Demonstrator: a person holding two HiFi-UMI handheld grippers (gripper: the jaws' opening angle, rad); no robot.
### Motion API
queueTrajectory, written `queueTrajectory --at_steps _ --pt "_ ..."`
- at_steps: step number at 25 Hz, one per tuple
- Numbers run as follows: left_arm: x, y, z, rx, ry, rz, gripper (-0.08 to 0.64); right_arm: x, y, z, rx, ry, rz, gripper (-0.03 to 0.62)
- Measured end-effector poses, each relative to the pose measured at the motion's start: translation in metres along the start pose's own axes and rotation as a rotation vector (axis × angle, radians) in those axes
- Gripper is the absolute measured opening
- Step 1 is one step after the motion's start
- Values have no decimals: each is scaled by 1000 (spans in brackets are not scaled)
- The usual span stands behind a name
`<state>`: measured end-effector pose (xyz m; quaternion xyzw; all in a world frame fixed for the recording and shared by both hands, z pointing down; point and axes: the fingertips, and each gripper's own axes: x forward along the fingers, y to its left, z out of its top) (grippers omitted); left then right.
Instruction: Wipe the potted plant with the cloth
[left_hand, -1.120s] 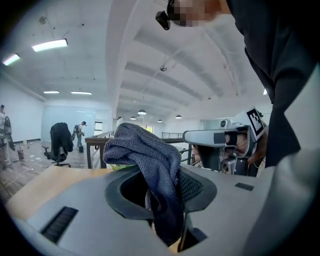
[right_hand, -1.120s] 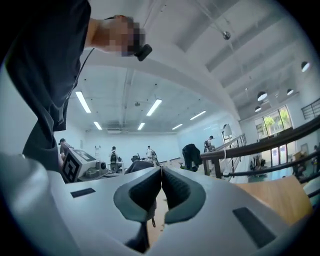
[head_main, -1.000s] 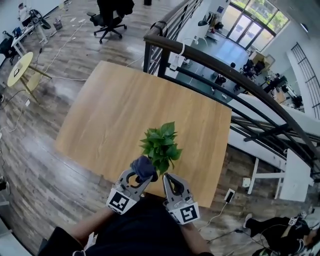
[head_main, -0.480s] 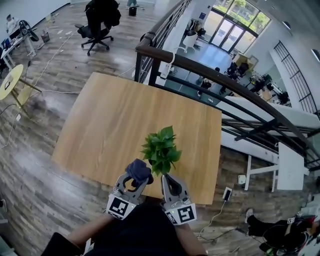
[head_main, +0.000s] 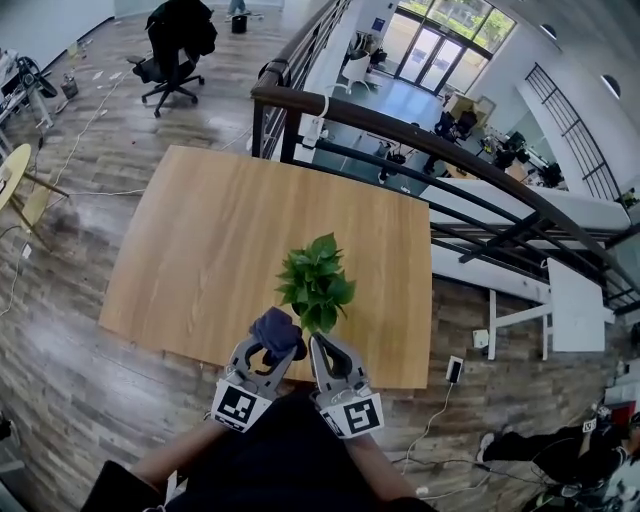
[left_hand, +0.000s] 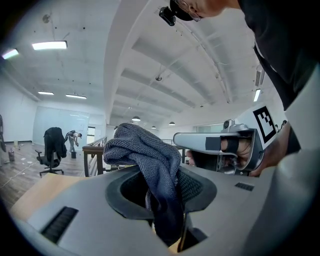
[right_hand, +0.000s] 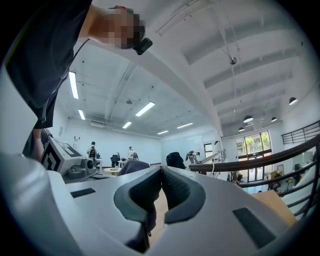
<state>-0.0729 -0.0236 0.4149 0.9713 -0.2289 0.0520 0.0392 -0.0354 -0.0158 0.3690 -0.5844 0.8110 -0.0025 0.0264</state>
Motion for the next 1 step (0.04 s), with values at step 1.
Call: queueTrajectory --at_steps 1 --pt "-1 -2 2 -3 -1 -4 146 -1 1 1 -3 0 1 18"
